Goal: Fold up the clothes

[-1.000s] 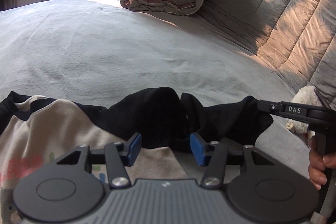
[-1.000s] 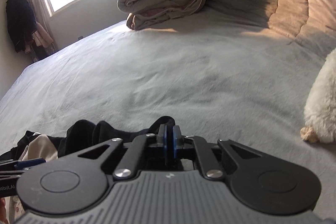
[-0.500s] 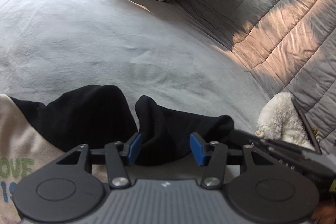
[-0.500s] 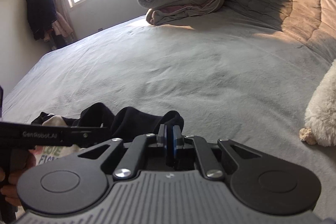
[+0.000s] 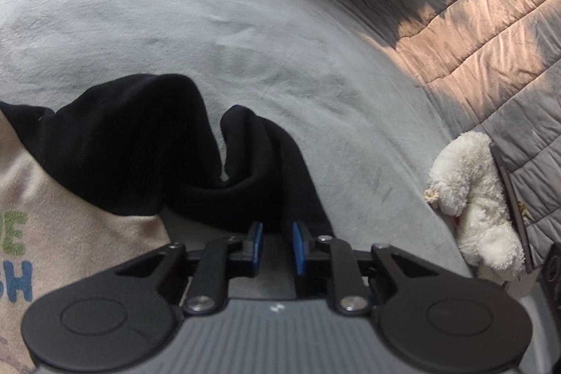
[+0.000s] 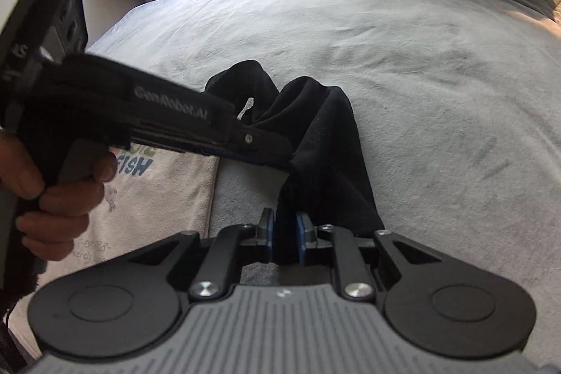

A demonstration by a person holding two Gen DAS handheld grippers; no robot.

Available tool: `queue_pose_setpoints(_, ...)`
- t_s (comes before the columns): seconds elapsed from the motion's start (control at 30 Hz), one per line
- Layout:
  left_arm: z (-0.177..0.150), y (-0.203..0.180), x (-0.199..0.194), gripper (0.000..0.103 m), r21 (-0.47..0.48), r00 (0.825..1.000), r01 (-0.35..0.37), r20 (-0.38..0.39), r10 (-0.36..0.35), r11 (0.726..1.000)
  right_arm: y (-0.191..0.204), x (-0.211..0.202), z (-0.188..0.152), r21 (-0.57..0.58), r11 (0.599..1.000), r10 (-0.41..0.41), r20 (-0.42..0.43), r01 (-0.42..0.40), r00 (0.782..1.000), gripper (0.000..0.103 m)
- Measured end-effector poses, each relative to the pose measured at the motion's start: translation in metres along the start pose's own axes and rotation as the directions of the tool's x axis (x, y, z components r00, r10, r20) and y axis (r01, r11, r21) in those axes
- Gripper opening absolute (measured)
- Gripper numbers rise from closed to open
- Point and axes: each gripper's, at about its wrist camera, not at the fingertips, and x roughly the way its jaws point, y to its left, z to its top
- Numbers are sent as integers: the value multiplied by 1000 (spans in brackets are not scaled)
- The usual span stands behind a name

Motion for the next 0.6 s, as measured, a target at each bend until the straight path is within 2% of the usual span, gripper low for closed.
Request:
queue_pose_setpoints(0.07,-4,4,4,18,0,1000,-27,-9,27,1000,-10,-11,4,35,999,-13,42,11,999,44)
queue_pose_setpoints(0.1,-6,6,4,18,-6,1000,-28,-14,28,1000,-15,-17,6,53,998,-20,63,16,998,45)
queue_pose_setpoints(0.23,-5,17,-8,18,-16,1000,-29,4,29,999,-40,-22,13,162,986,-69,101,52,992,45)
queue_pose_setpoints(0.33,2,26,-23,20,-25,997,-54,45,55,998,-47,-7,15,190,978,-100,64,86,993,45)
queue_pose_setpoints(0.53,19,46,-43,27,-74,990,-76,112,84,994,-35,24,13,160,974,-161,-4,160,987,44)
queue_pose_setpoints(0.6,21,50,-45,30,-89,988,-94,118,104,992,-29,27,13,130,973,-190,-4,189,982,37)
